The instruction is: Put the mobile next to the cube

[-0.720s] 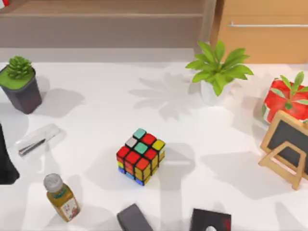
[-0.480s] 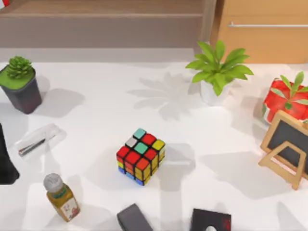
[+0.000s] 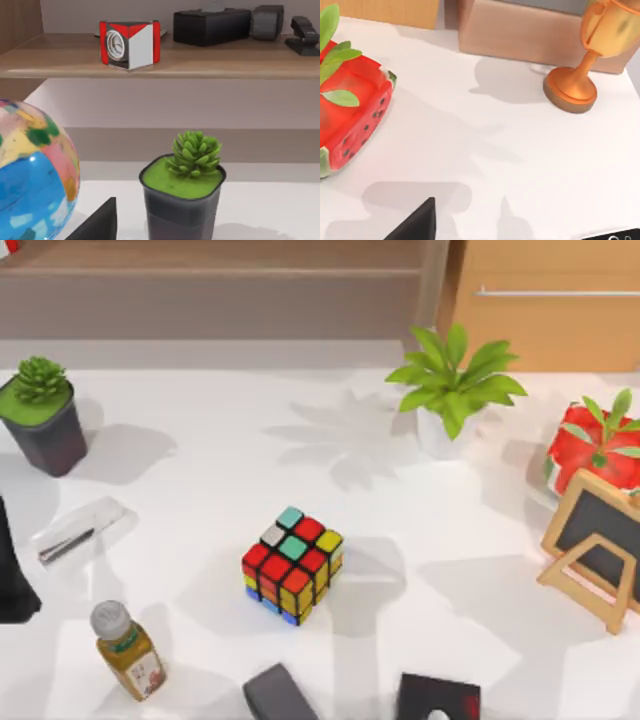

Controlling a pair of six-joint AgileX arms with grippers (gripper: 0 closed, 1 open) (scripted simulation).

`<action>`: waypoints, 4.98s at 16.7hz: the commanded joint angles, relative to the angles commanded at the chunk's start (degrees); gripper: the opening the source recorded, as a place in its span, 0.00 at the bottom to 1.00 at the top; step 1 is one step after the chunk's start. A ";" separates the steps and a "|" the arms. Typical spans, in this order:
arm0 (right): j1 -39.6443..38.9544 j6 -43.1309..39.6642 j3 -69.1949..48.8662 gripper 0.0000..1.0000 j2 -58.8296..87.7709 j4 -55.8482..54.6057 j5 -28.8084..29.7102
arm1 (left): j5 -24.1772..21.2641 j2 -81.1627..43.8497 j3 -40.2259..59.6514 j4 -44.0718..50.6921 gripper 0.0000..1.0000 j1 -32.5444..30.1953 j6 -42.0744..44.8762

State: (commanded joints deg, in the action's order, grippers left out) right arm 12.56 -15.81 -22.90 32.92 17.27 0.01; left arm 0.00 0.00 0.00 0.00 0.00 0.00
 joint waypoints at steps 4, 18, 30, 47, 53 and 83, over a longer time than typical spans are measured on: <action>7.90 -9.95 -14.41 1.00 24.65 10.87 0.01 | 0.00 0.00 0.00 0.00 1.00 0.00 0.00; 25.11 -31.61 -45.79 1.00 73.95 34.55 0.03 | 0.00 0.00 0.00 0.00 1.00 0.00 0.00; 25.07 -31.50 -41.35 1.00 78.19 25.85 0.05 | 0.00 0.00 0.00 0.00 1.00 0.00 0.00; 25.07 -31.50 -41.35 0.00 78.19 25.85 0.05 | 0.00 0.00 0.00 0.00 1.00 0.00 0.00; 25.07 -31.50 -41.35 0.00 78.19 25.85 0.05 | 0.00 0.00 0.00 0.00 1.00 0.00 0.00; -8.03 2.79 -60.04 0.00 61.17 35.68 -6.17 | 0.00 0.00 0.00 0.00 1.00 0.00 0.00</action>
State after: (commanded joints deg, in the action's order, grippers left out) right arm 4.53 -13.02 -82.94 94.10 52.96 -6.16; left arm 0.00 0.00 0.00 0.00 0.00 0.00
